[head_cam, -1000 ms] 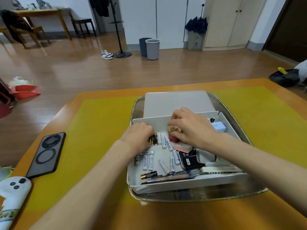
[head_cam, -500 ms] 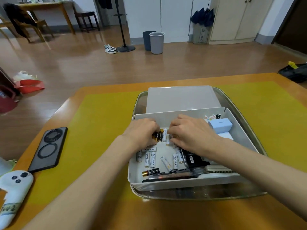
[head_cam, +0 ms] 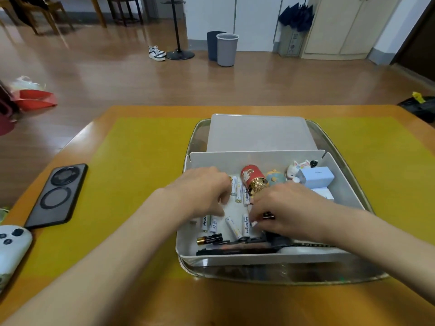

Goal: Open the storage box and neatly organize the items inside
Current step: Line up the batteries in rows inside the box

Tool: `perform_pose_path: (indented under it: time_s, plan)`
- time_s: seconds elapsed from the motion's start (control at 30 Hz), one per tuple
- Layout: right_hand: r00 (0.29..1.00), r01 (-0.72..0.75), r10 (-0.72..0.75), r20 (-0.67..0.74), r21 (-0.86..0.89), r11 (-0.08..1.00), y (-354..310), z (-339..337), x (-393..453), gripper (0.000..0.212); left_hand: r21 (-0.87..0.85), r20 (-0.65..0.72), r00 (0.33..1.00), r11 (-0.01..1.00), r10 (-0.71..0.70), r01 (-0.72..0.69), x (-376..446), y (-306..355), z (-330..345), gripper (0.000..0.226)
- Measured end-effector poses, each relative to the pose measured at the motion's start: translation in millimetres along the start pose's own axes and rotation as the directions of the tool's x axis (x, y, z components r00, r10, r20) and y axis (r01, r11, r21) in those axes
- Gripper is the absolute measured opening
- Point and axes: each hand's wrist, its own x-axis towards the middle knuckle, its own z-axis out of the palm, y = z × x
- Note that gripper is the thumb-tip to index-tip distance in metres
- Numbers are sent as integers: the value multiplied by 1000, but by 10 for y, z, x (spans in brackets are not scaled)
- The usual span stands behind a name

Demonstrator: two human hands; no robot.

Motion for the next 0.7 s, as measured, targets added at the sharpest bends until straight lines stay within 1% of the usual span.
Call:
perform_pose_path:
  time_s: [0.07,0.13,0.23,0.33,0.37,0.43,0.5,0.63,0.7]
  plan:
    - [999,24,-24,22,-20,1000,-4,12,24,14,37,74,997,999,17,-19,-145,55,62,19]
    - [999,36,-35,11,-24,999,19,15,58,13,108,115,993,993,33,-45,-255,84,136,20]
    - [1000,22,-22,-14,25,999,70,31,80,14,191,94,993,978,71,-88,-306,84,209,18]
    - [1000,5,-5,-14,28,1000,103,80,67,18,220,48,995,970,92,-101,-313,67,273,34]
    - [1000,-3,4,-25,27,1000,109,97,56,20,198,47,995,975,92,-100,-315,60,281,34]
    - [998,-19,22,-64,43,999,112,121,37,22,124,41,995,988,88,-92,-316,36,258,23]
    - [992,-35,43,-117,72,997,100,118,13,24,32,7,998,997,66,-66,-304,15,208,13]
    - [960,-106,130,-246,110,988,103,64,-38,31,-92,-140,990,995,34,-47,-192,47,163,19]
    - [949,-153,179,-259,118,981,99,55,-34,35,-253,-172,985,966,6,-50,-110,100,140,23]
